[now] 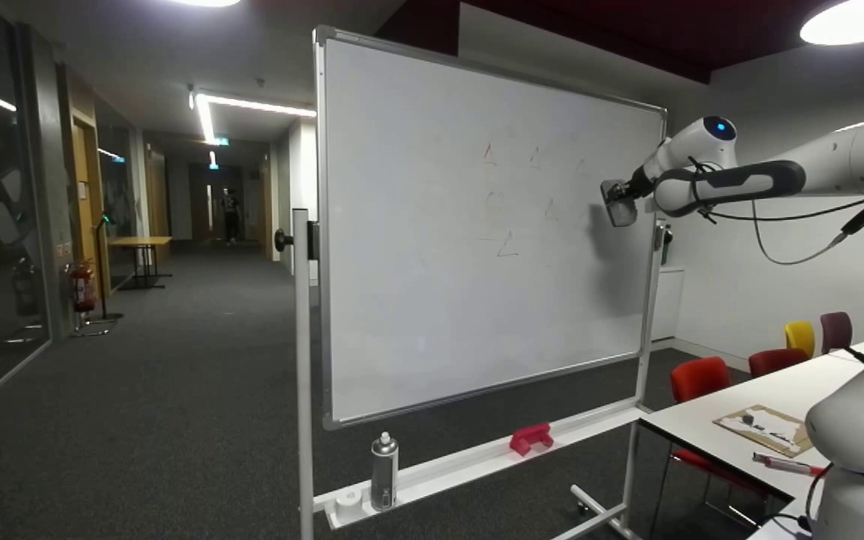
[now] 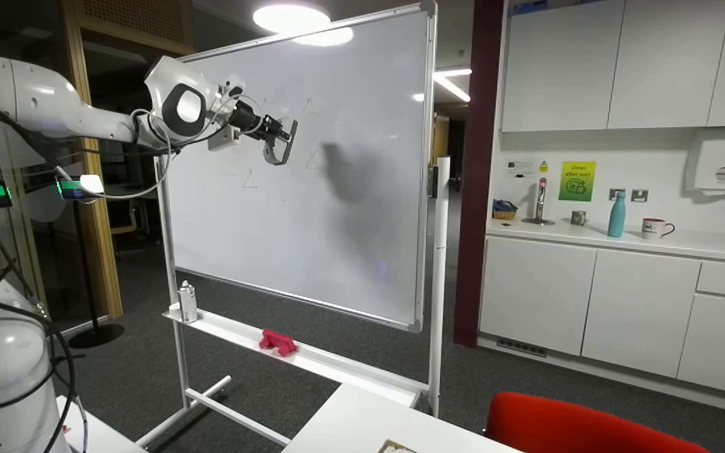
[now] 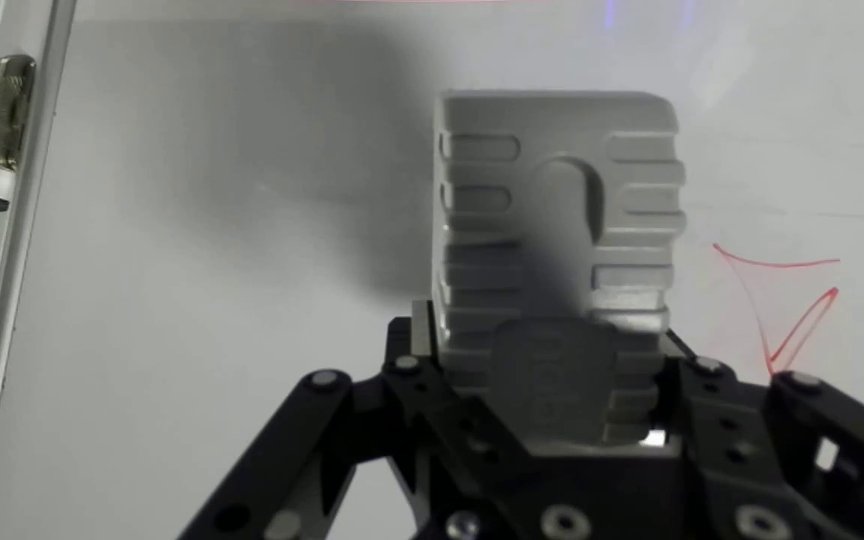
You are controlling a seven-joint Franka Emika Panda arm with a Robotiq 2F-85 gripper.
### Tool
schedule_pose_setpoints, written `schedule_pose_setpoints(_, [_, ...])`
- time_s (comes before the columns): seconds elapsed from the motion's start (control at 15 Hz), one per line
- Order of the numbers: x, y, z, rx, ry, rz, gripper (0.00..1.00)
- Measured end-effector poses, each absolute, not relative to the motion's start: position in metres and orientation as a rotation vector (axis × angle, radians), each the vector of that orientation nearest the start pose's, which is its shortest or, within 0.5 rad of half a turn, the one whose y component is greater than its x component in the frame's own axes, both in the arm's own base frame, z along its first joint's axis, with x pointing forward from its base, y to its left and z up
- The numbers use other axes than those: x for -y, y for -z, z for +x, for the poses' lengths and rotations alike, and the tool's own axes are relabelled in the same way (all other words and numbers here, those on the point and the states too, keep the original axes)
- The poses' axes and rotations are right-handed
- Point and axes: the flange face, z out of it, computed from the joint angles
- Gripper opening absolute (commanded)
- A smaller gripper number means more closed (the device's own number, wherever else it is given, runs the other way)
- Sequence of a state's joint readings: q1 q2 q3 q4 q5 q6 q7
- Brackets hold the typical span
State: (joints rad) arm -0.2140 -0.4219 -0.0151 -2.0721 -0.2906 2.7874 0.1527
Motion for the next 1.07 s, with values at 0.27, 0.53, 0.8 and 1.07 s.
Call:
schedule_pose_setpoints(0.27, [0.087, -0.742, 0.463, -0.188, 1.917, -2.791, 0.35])
schedule_pose_setpoints(0.53, [0.081, -0.751, 0.472, -0.150, 2.027, -2.664, 0.35])
schedule_pose_setpoints(0.8, [0.087, -0.776, 0.479, -0.186, 2.079, -2.573, 0.35])
schedule_pose_setpoints(1.07, [0.091, -0.798, 0.488, -0.179, 2.115, -2.536, 0.60])
